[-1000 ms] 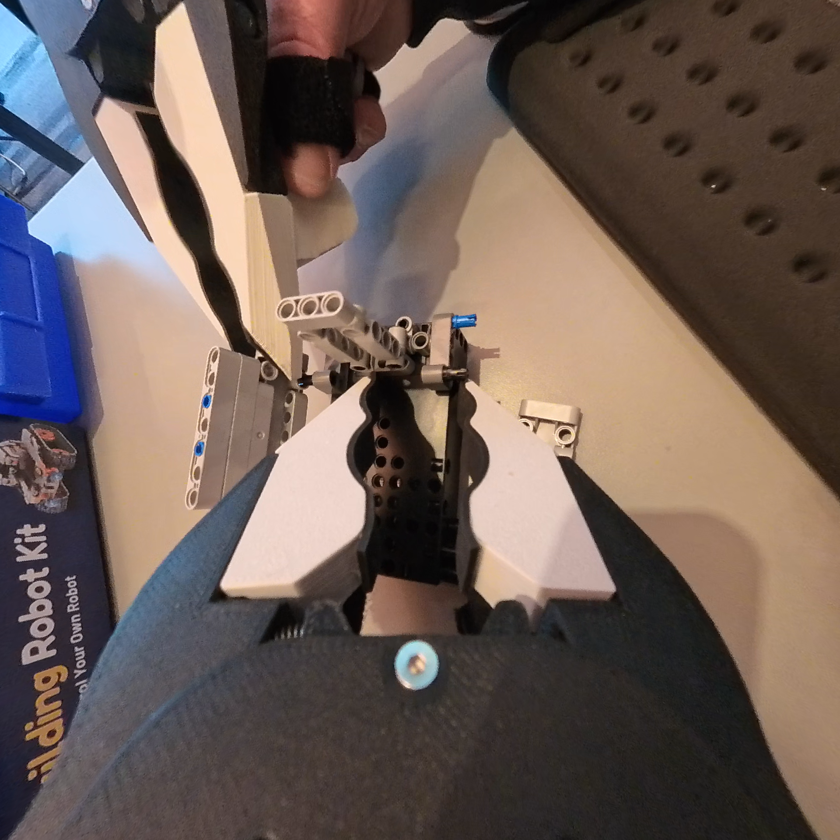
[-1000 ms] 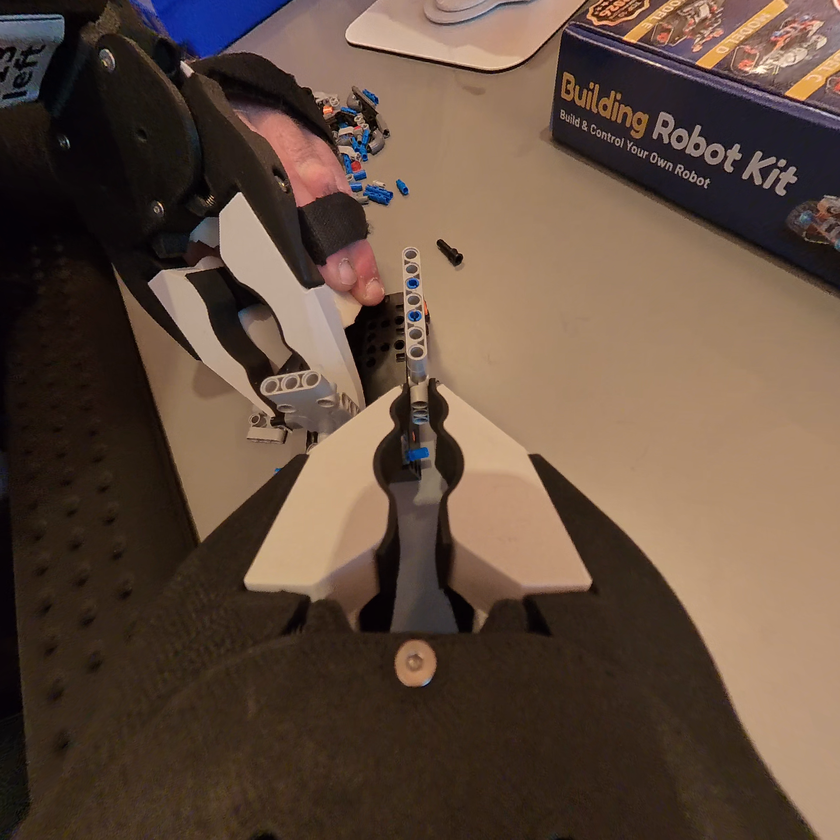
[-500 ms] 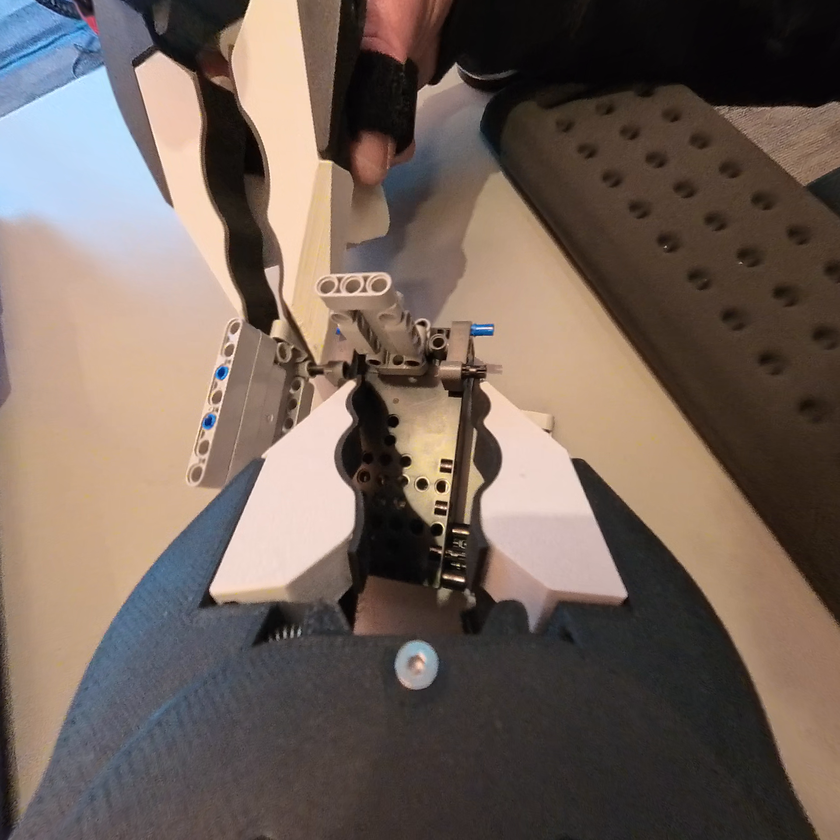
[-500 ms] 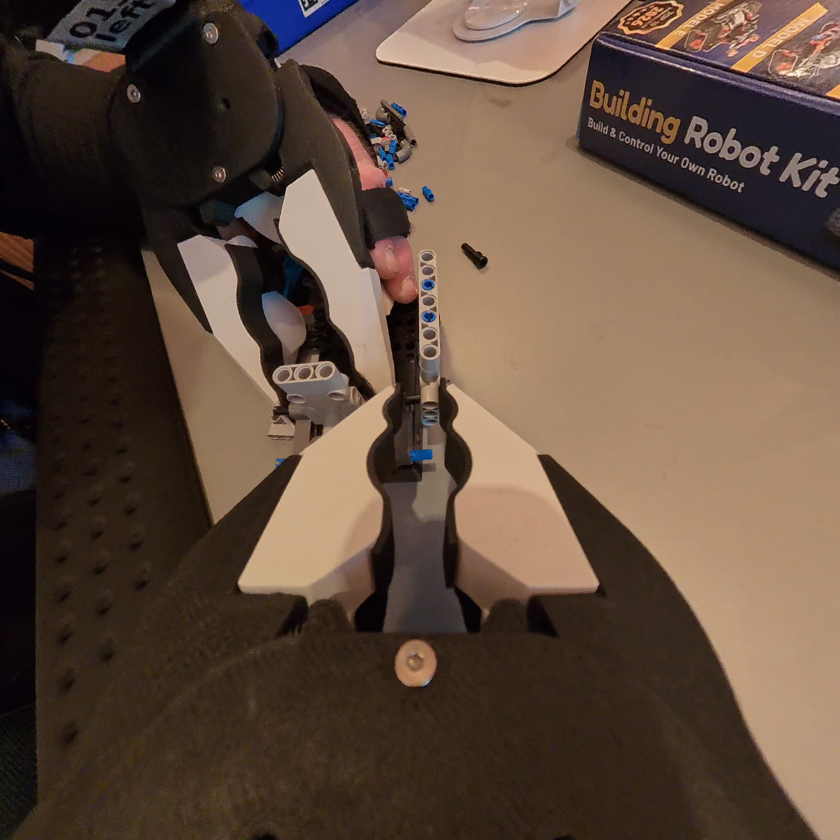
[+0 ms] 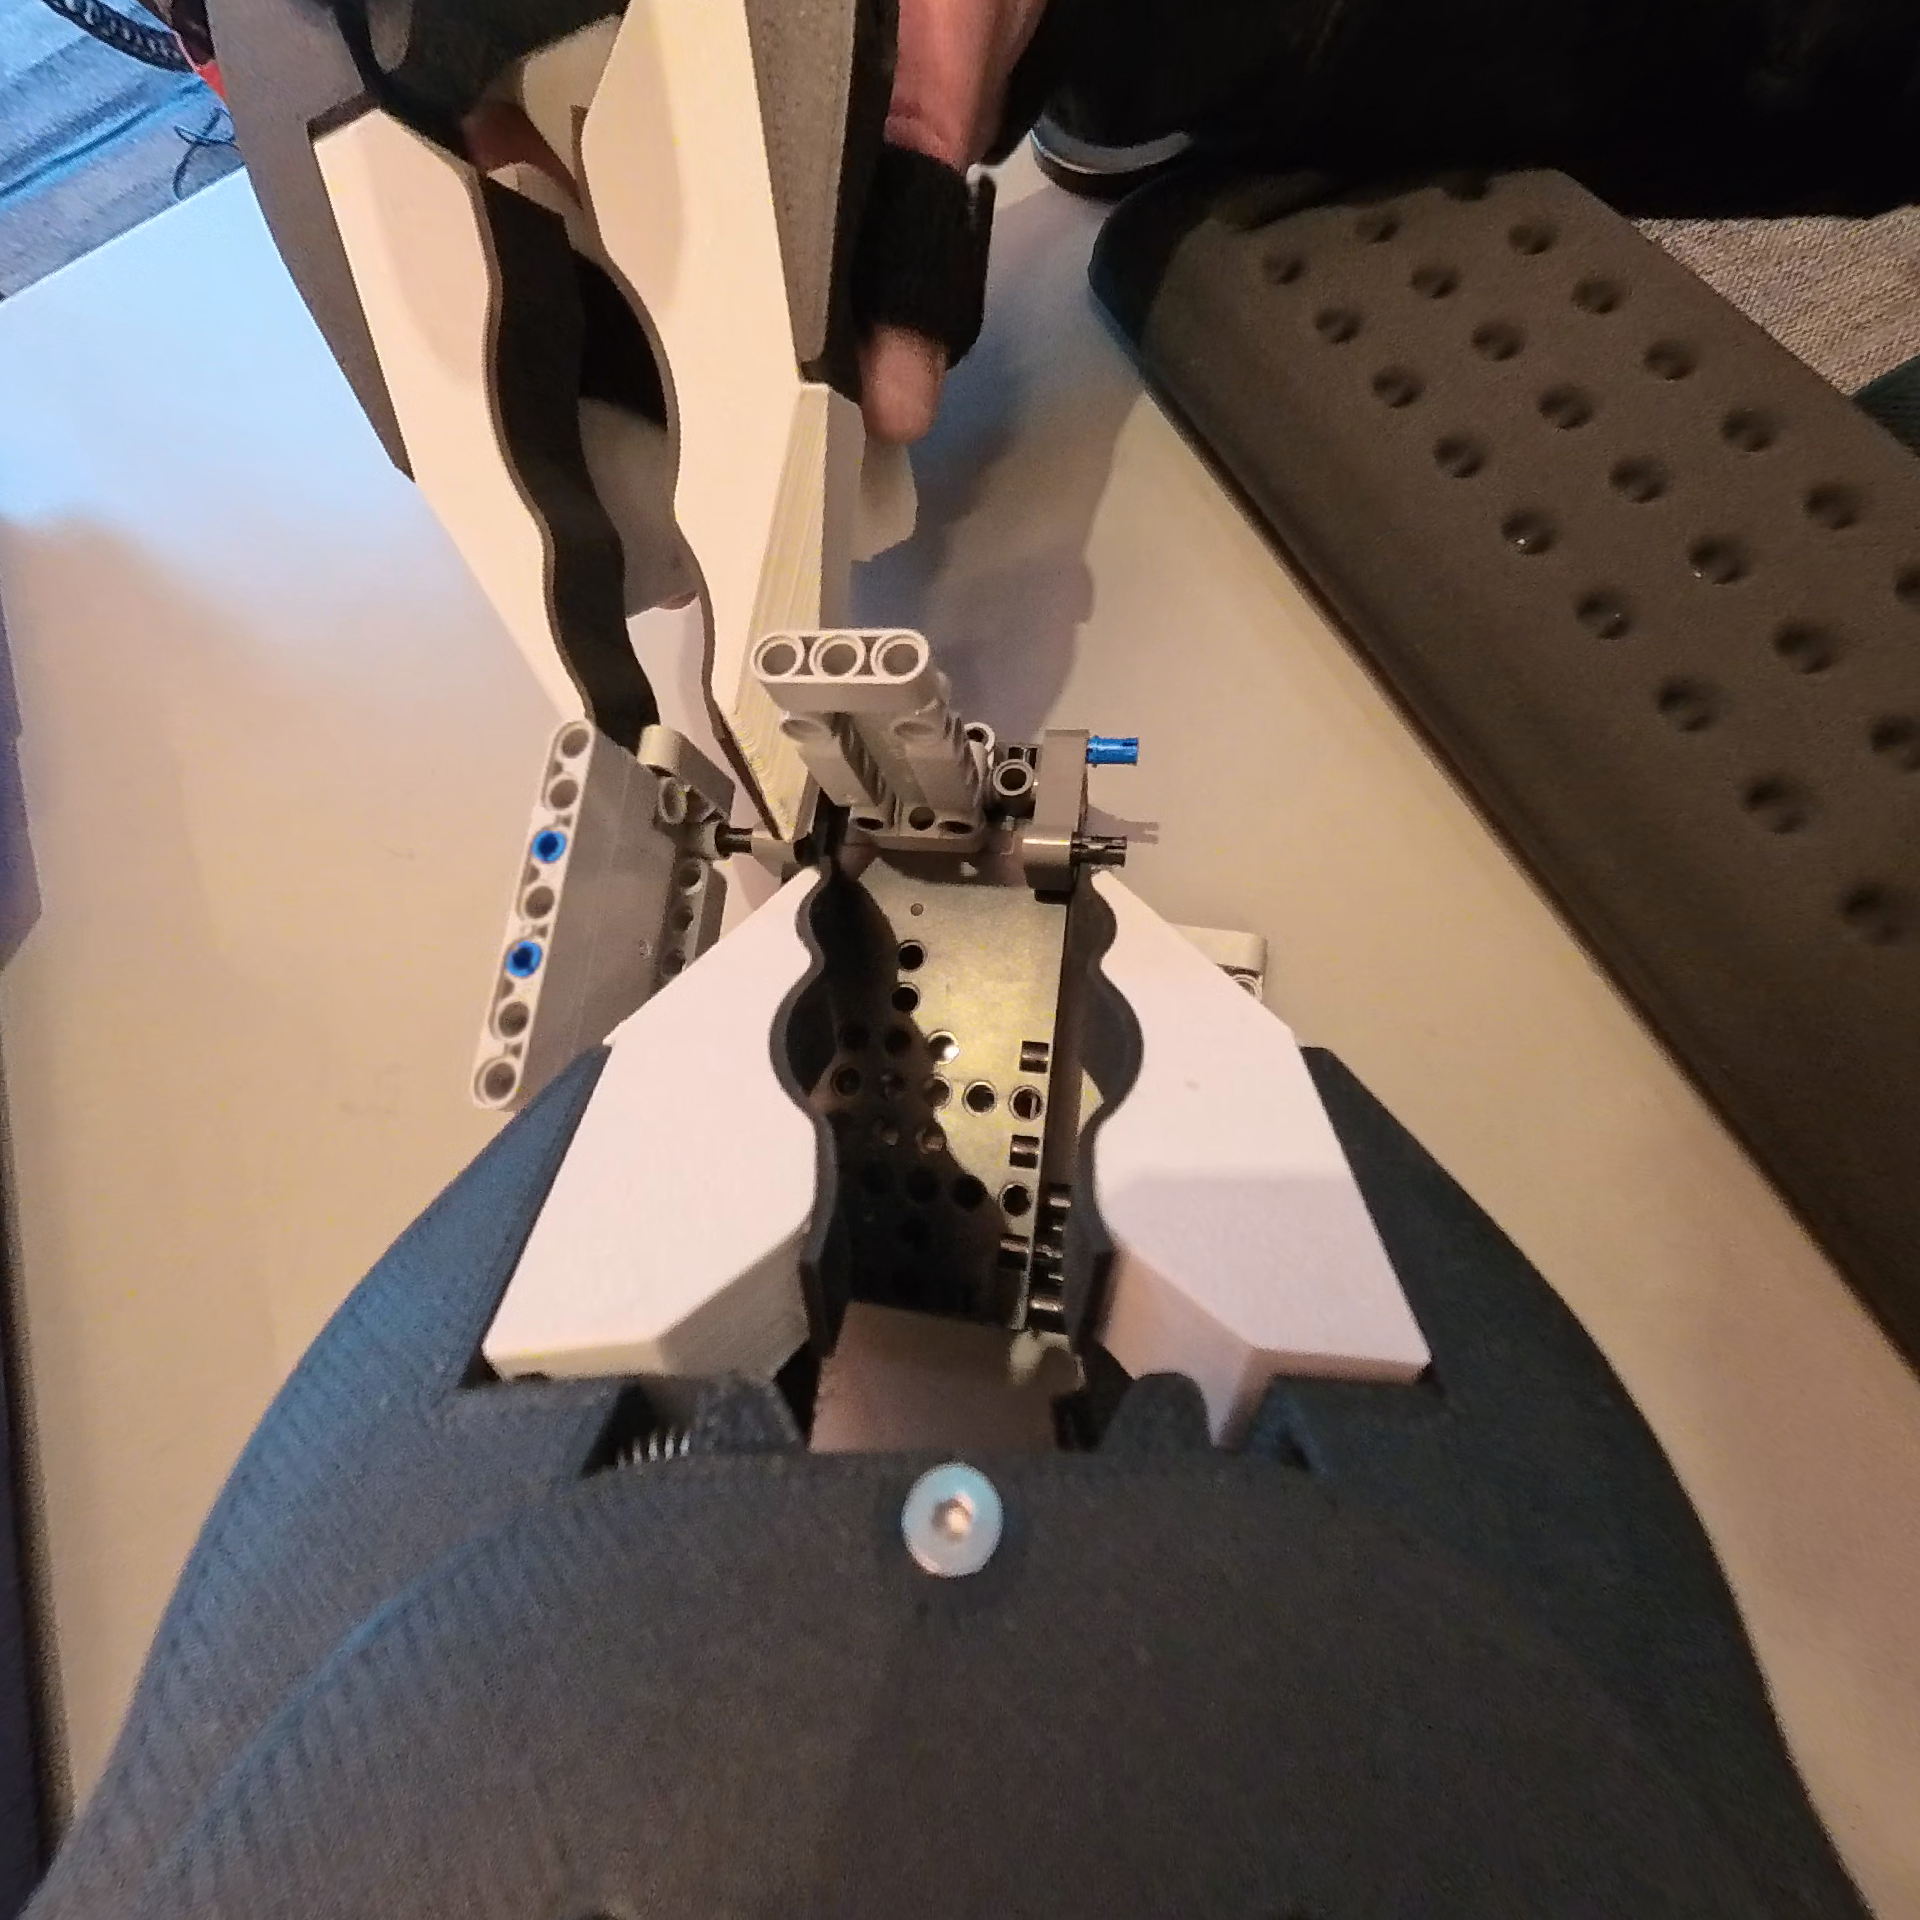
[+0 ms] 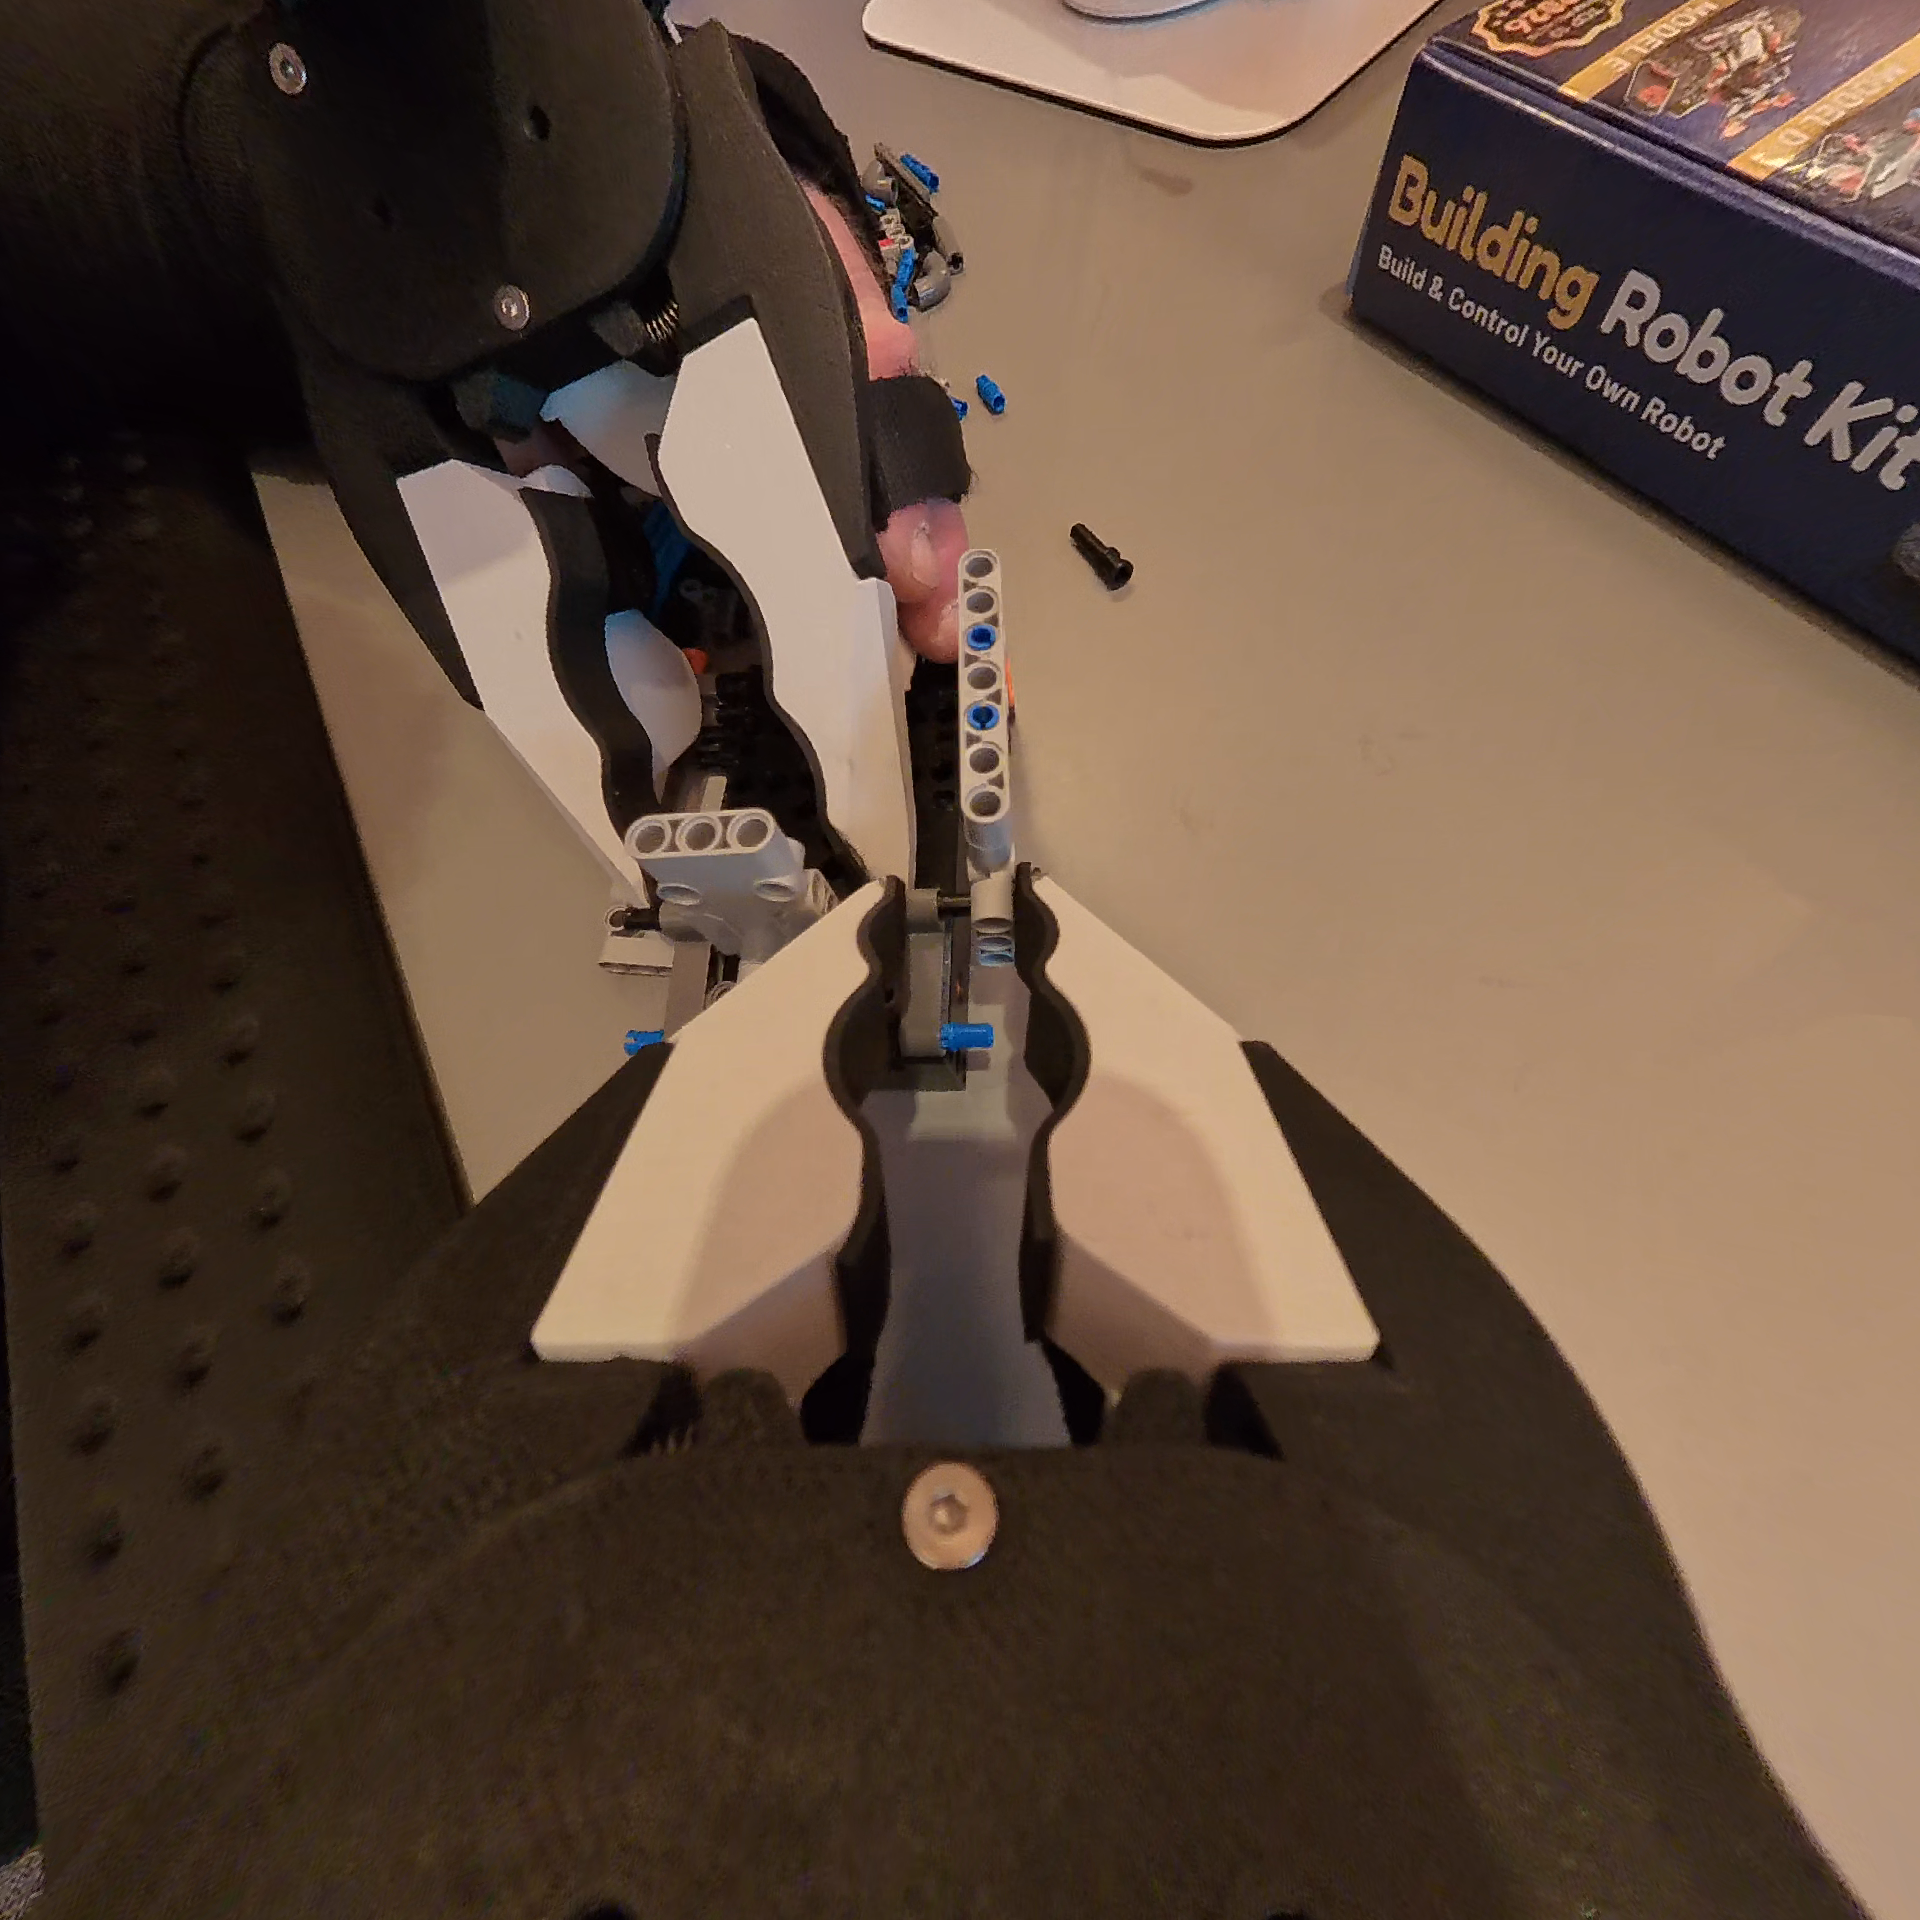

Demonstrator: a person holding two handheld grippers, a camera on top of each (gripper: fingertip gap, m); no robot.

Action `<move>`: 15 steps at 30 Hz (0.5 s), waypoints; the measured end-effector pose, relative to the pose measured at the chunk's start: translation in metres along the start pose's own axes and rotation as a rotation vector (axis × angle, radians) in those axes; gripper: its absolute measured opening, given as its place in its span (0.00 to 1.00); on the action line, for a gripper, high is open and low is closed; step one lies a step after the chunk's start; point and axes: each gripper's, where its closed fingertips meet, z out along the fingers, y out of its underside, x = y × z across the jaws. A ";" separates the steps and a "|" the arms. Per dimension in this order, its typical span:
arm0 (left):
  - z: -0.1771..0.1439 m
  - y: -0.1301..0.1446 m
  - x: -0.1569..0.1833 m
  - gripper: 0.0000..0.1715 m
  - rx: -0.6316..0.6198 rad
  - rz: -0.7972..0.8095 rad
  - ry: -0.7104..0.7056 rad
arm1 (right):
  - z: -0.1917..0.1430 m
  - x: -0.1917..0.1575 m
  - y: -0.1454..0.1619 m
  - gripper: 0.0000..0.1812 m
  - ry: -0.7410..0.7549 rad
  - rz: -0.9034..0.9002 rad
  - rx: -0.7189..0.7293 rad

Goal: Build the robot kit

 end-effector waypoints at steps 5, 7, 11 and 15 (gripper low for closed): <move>0.002 -0.002 0.003 0.24 0.005 0.009 0.007 | 0.000 0.003 0.000 0.03 0.016 0.004 0.004; 0.002 -0.002 0.003 0.24 0.001 0.008 0.007 | -0.001 0.002 0.001 0.04 0.003 0.017 0.009; 0.004 -0.004 0.004 0.24 0.002 0.024 0.000 | -0.004 0.000 0.002 0.04 -0.019 0.026 0.017; 0.004 -0.003 0.004 0.24 0.007 0.017 0.000 | -0.003 -0.005 0.005 0.11 -0.065 0.056 0.009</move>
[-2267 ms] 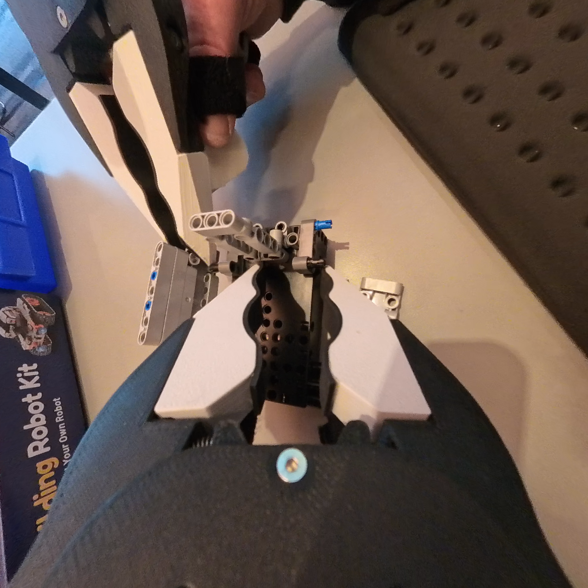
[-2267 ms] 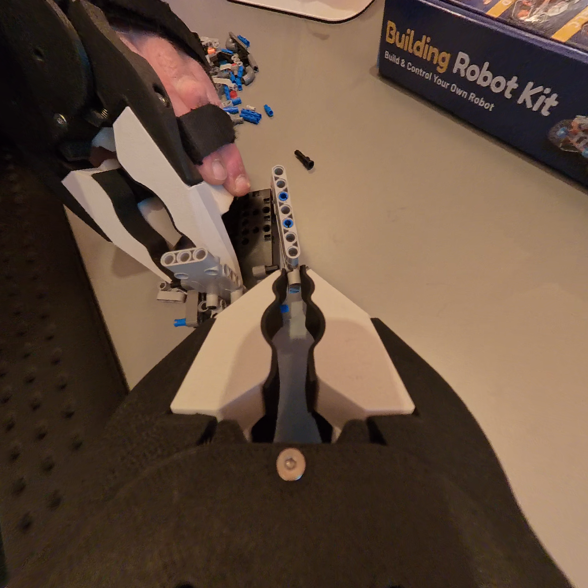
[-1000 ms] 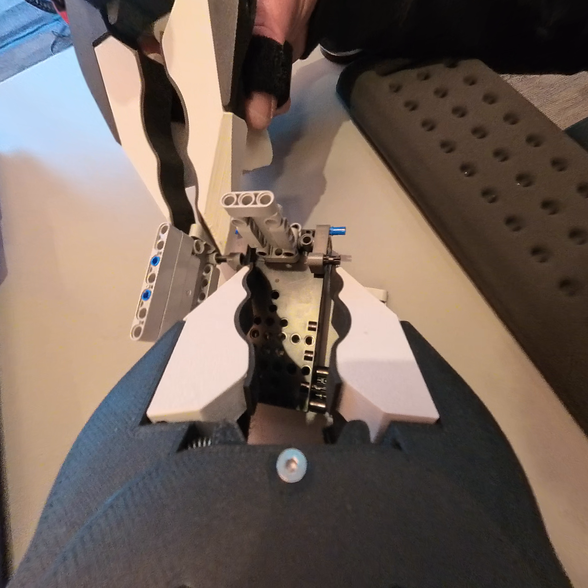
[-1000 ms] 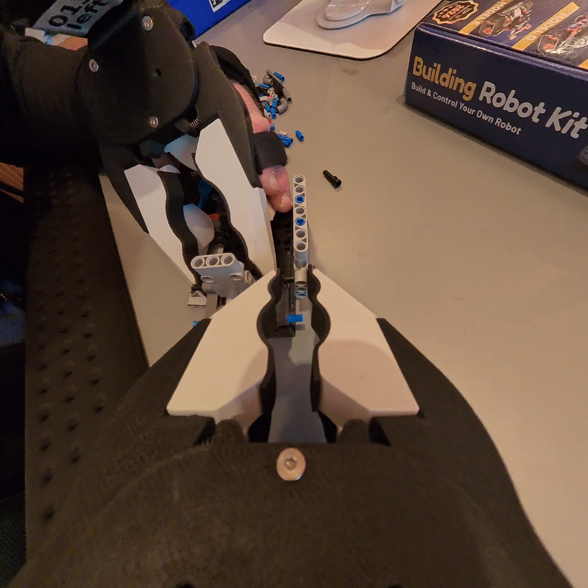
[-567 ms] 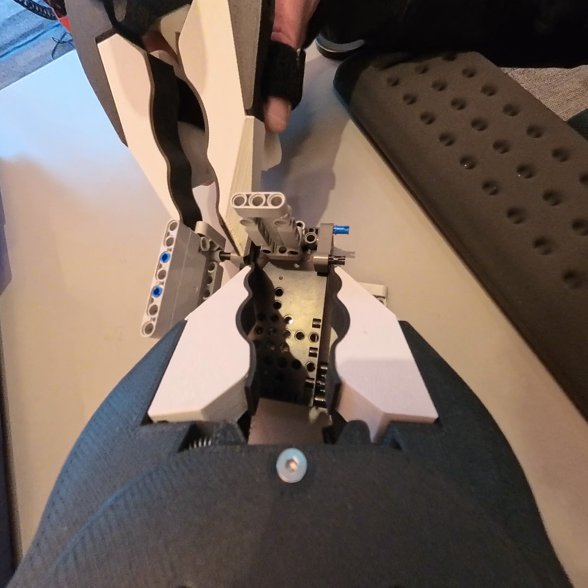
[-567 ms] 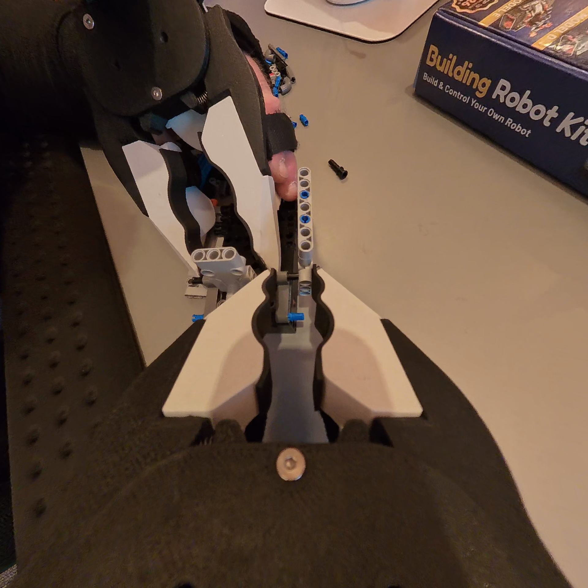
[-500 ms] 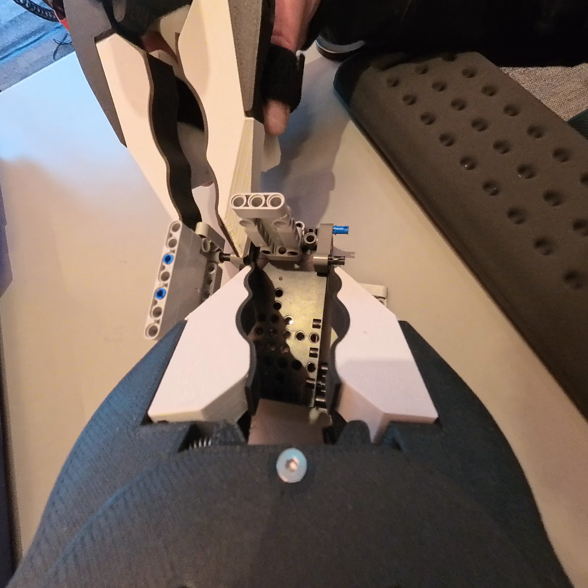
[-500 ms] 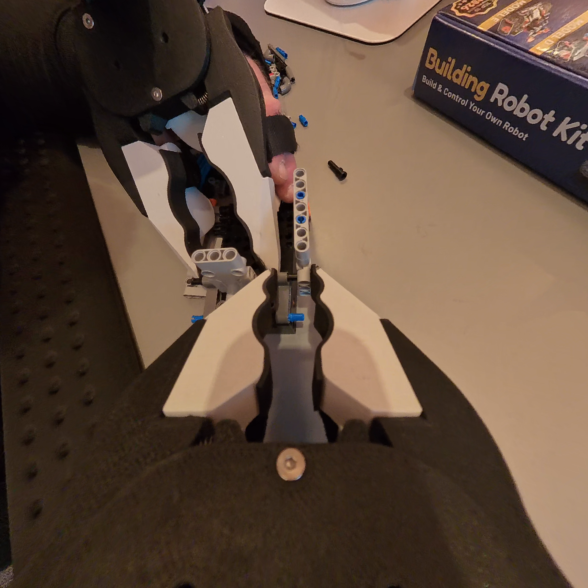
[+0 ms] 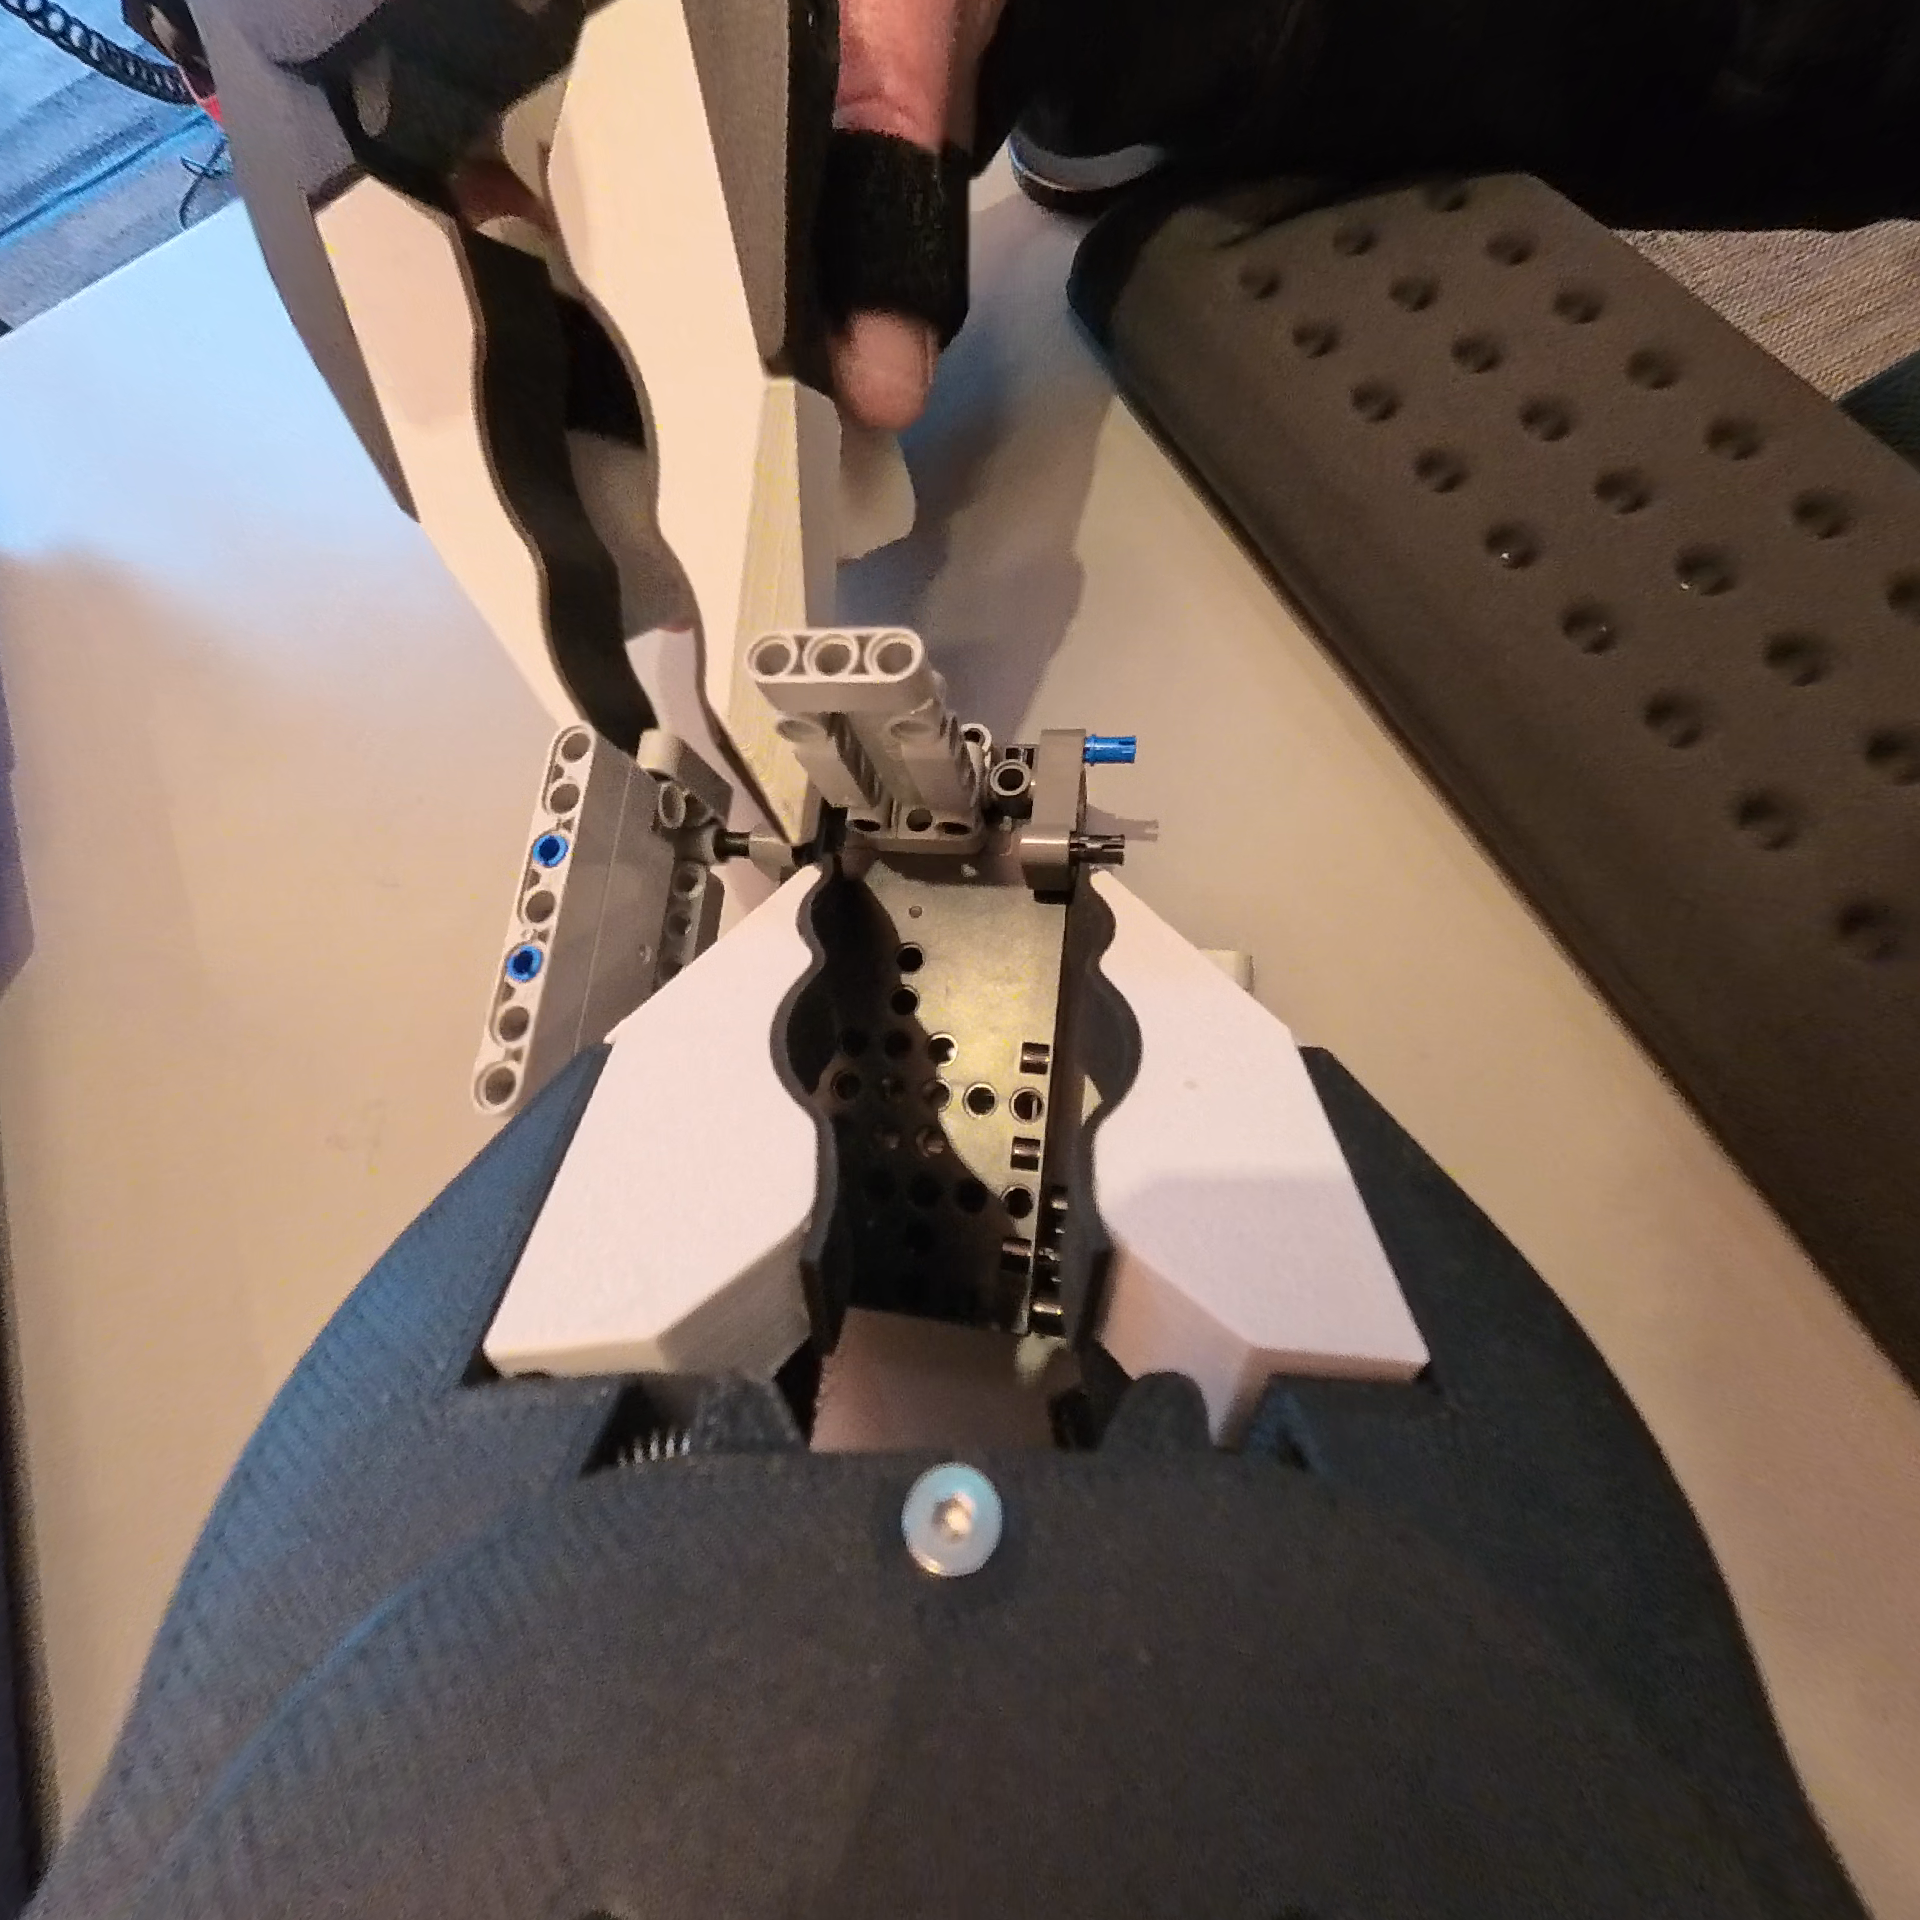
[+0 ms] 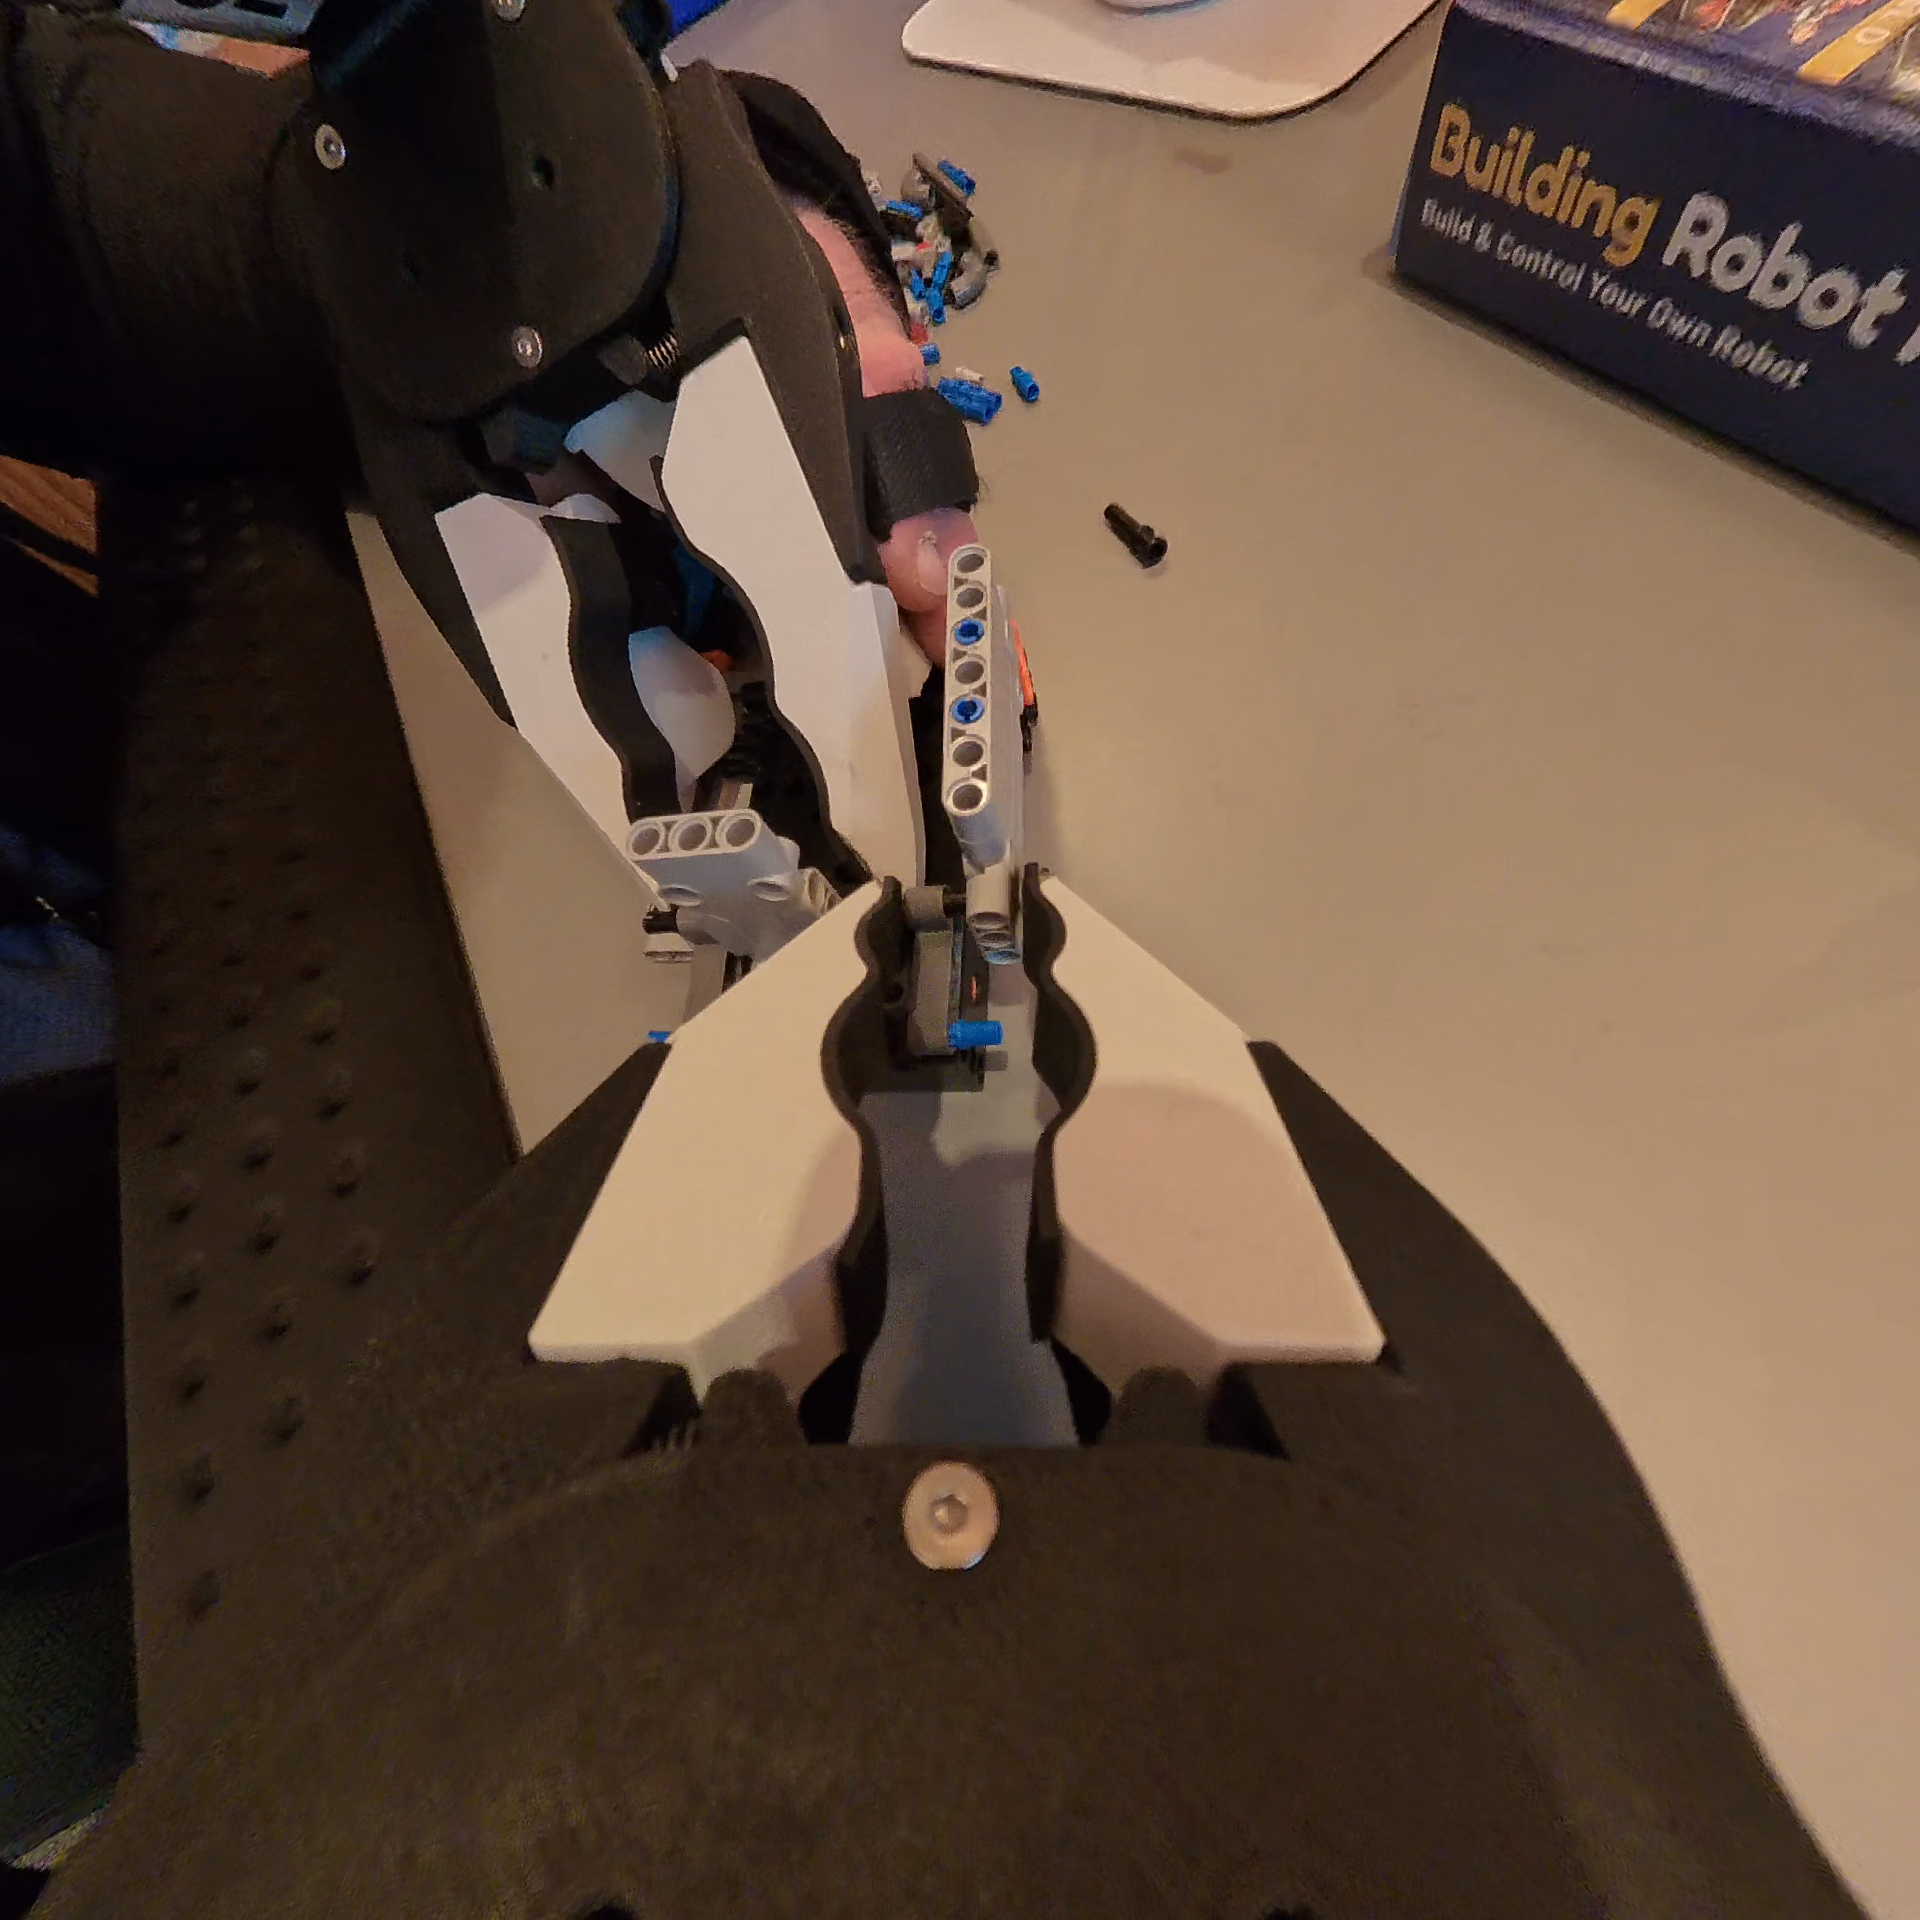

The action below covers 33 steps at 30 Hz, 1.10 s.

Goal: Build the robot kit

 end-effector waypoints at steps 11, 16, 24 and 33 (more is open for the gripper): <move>0.000 0.000 0.001 0.24 -0.002 0.010 0.002 | 0.001 0.000 0.002 0.11 0.032 -0.043 -0.038; 0.000 0.000 0.001 0.24 -0.003 0.015 0.001 | 0.001 0.000 0.002 0.11 0.046 -0.069 -0.044; 0.001 0.000 0.001 0.24 0.004 0.022 0.000 | 0.002 0.000 0.003 0.11 0.058 -0.094 -0.043; 0.002 -0.001 0.001 0.24 0.009 0.024 0.000 | 0.002 -0.003 0.004 0.06 0.054 -0.122 -0.049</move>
